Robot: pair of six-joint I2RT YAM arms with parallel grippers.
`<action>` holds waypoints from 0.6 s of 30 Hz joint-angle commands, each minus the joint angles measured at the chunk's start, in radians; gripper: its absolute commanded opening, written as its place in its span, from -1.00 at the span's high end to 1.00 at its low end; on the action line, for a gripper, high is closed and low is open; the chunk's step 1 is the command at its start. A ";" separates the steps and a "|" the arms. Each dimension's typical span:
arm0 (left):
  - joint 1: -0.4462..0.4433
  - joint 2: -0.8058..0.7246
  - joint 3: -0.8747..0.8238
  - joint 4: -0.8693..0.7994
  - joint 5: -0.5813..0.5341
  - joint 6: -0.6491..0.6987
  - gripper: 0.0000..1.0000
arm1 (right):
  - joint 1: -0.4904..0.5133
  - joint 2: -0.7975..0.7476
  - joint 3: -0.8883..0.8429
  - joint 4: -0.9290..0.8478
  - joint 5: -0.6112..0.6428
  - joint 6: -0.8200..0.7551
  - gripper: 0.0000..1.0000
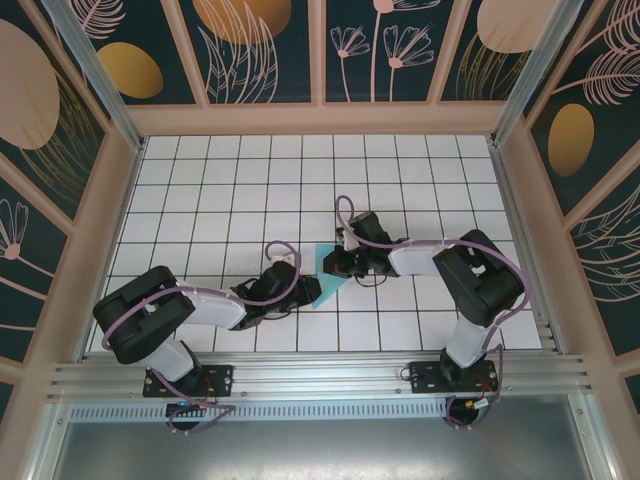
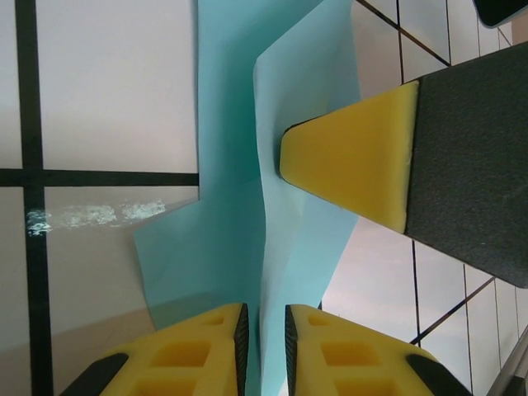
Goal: Fold a paper plane with a square sheet of paper (pick it up from the middle)
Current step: Fourth fold the wing at the center of the table.
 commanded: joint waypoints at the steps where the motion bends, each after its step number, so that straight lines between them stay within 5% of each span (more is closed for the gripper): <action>1: 0.007 0.021 0.013 0.013 0.021 -0.002 0.54 | 0.005 0.001 0.027 0.009 -0.011 -0.008 0.90; 18: 0.008 0.051 0.009 0.093 0.069 -0.003 0.85 | 0.006 -0.014 0.021 0.011 -0.016 -0.008 0.90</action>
